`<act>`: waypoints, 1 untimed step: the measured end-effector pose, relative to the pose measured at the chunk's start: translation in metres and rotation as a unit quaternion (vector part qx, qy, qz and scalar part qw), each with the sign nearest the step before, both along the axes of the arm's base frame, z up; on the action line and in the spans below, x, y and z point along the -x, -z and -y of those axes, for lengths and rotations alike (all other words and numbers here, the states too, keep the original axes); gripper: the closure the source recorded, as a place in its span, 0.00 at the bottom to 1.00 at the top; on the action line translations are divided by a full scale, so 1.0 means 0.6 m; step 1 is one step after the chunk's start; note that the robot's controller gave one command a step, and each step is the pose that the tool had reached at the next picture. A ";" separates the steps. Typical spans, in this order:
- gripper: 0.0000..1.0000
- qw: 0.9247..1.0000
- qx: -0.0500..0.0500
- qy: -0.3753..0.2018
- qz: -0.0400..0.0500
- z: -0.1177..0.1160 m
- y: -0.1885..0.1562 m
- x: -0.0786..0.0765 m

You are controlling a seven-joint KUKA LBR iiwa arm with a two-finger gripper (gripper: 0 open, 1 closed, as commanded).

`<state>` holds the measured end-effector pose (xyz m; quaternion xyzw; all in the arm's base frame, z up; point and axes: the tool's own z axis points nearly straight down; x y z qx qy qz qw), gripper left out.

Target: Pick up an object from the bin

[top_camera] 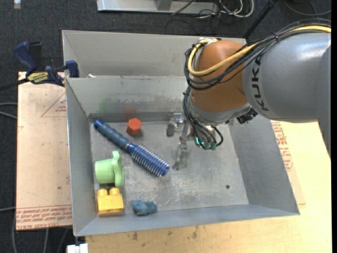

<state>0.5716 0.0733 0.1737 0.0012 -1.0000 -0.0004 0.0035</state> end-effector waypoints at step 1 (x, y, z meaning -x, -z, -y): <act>0.00 0.988 0.001 0.154 0.001 -0.100 0.178 -0.008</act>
Offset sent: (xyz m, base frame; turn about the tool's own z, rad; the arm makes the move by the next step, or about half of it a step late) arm 0.0062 0.0577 -0.1037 0.3127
